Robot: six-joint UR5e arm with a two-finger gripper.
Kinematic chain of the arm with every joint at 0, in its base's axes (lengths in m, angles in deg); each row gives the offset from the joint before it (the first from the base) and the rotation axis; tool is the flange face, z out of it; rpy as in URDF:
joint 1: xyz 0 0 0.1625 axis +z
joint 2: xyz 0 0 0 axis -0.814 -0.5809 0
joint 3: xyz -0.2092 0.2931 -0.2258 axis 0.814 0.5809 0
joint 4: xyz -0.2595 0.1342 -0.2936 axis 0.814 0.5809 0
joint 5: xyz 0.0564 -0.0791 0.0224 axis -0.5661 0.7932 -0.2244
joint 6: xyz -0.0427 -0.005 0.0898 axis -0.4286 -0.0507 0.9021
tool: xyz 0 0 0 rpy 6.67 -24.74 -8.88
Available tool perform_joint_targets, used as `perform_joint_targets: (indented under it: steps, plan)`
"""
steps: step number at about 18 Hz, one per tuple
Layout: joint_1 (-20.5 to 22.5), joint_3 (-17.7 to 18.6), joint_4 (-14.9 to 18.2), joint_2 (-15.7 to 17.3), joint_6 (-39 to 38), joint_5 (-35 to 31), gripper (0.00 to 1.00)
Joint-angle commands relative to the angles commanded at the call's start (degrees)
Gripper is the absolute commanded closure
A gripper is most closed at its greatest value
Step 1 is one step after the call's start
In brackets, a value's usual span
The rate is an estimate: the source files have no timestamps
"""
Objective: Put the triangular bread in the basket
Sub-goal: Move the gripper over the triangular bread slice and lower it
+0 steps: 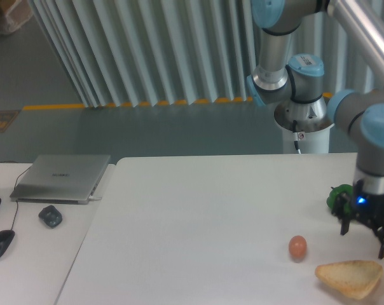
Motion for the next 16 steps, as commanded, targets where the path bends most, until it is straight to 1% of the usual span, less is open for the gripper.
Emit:
perform_joint_targets:
  steps: [2,6,9,13,16]
  plan:
    - [-1.4,-1.2,-0.1,-2.1,-1.6,-2.8,0.00]
    - [-1.4,-1.2,-0.2,-2.4,-0.5,-2.9,0.00]
    - [-1.4,-0.5,-0.2,-2.6,-0.1,-3.3,0.00]
    - [-2.2,-0.5,-0.1,-3.7,-0.2,-6.3,0.00]
    - [-2.3,-0.5,-0.1,-4.1,-0.3,-6.4,0.00]
